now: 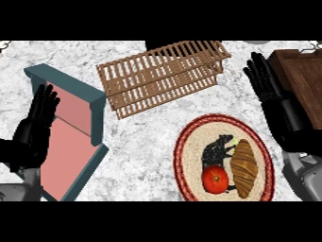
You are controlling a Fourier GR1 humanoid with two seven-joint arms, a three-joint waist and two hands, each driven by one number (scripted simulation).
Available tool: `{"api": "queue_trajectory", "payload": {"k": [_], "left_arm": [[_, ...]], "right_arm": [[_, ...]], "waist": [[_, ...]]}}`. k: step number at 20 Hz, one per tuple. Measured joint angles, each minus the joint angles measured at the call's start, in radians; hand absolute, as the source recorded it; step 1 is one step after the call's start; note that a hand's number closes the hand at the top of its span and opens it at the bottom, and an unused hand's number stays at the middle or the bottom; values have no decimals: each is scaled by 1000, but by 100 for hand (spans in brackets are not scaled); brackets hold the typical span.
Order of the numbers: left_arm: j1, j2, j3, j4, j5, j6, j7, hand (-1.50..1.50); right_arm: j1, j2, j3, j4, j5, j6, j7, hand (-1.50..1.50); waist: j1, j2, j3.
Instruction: Pick the tomato from the placemat and place it in the tiered shelf
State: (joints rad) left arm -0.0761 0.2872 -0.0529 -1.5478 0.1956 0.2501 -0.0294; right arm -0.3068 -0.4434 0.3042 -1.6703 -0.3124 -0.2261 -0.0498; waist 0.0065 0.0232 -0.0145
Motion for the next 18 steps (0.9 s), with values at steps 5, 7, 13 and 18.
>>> {"api": "queue_trajectory", "payload": {"k": [5, 7, 13, 18], "left_arm": [[0, 3, 2, -27, -34, 19, 27, 0], [0, 15, 6, -42, -36, 19, 46, 0], [27, 23, -2, -111, -48, 21, 114, 0], [34, 11, -6, -134, -64, 34, 141, 0]], "right_arm": [[-31, 51, 68, 27, 7, 77, 41, 150], [-24, 61, 102, 48, 61, 40, 64, -150], [114, 107, 45, 42, -62, 104, 7, -150], [163, -25, 27, -86, -105, 280, 31, -150]], "waist": [[4, -16, 11], [-1, -21, 11], [-6, -23, 15], [-15, -26, 15]]}}
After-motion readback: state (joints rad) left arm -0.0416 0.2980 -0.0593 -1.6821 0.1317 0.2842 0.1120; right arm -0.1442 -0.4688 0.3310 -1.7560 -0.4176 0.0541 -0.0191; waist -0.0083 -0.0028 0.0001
